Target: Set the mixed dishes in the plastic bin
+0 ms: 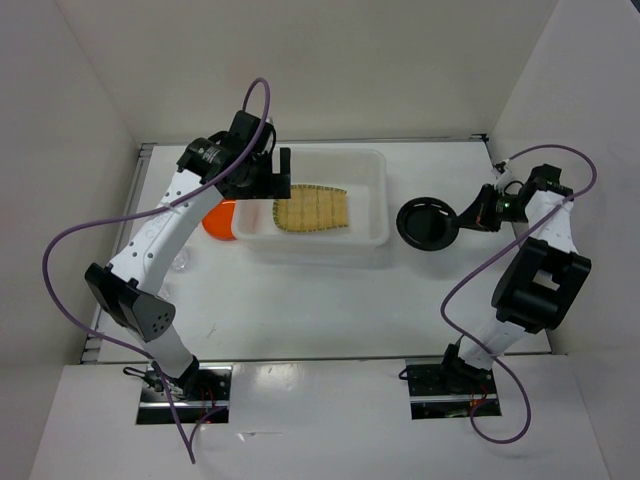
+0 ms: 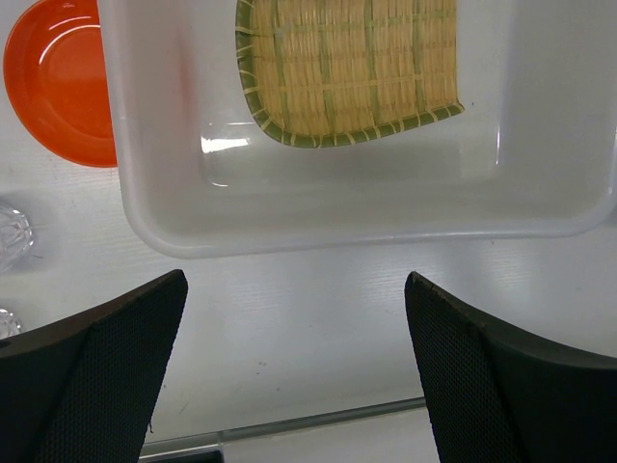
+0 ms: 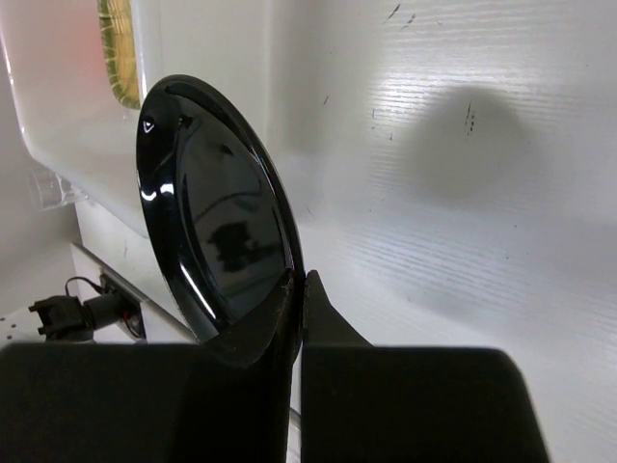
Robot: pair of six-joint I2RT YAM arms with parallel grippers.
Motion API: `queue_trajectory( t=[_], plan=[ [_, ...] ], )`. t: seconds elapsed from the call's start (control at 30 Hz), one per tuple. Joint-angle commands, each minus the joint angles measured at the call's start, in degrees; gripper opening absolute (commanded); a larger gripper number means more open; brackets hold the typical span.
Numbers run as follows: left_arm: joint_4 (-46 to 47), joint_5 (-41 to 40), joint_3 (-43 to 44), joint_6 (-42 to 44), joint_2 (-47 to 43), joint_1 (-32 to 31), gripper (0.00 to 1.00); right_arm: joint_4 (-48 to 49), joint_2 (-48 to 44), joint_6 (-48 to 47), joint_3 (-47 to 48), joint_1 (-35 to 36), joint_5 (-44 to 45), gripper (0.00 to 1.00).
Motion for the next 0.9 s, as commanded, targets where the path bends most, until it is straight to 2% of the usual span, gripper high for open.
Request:
queue_trajectory(
  t=[0.0,0.1,0.23,0.47,0.87],
  plan=[
    [0.45,0.74,0.95,1.02,0.23,0.1,1.0,-1.08,-1.9,1.2,3.14,-0.16,-1.43,0.0],
    [0.45,0.74,0.95,1.02,0.23,0.1,1.0,-3.89,-0.67,-0.29,6.3,-0.16,-4.32,0.0],
    [0.45,0.74,0.95,0.49,-0.29,0.1,1.0,-6.44,1.88,0.4,14.36,4.83,-7.49,0.0],
    [-0.78,0.48,0.34,-0.57,-1.87,0.1,1.0,-3.9,8.73,2.52,25.63,18.36,-5.13,0.0],
    [-3.16,-1.81,-1.25,-1.62,-3.28,1.68,1.0,-0.91,21.91,3.13,42.94,29.8,-1.7,0.0]
  ],
)
